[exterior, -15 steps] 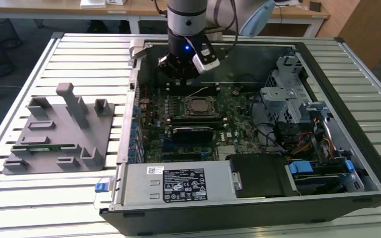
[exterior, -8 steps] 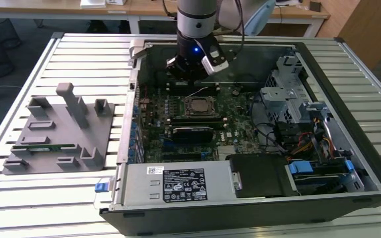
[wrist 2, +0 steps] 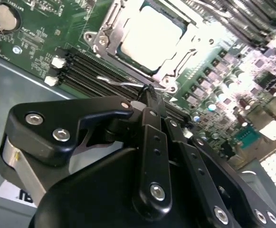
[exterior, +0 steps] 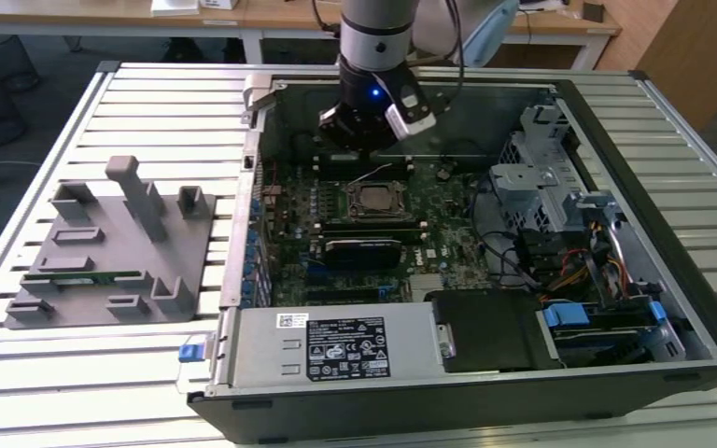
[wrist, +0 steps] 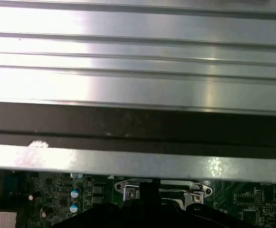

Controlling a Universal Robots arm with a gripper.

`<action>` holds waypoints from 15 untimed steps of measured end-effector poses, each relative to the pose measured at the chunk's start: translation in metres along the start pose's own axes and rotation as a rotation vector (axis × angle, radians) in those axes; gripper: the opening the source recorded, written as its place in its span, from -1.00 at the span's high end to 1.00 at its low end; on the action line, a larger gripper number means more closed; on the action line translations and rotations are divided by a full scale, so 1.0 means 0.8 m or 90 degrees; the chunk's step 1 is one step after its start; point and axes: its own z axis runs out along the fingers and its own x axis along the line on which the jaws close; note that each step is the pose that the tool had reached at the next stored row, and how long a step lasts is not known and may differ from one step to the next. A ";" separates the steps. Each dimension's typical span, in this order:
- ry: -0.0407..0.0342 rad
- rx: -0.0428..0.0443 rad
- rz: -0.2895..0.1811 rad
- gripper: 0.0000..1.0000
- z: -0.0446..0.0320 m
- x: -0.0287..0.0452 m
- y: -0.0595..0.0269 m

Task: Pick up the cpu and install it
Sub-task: 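Install the first cpu locking lever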

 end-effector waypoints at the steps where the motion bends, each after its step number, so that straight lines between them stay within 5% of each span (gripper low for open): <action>1: 0.0000 0.0002 0.000 0.79 0.0007 -0.0012 0.001; 15: 0.0000 0.0002 0.000 0.79 0.0115 -0.0201 0.003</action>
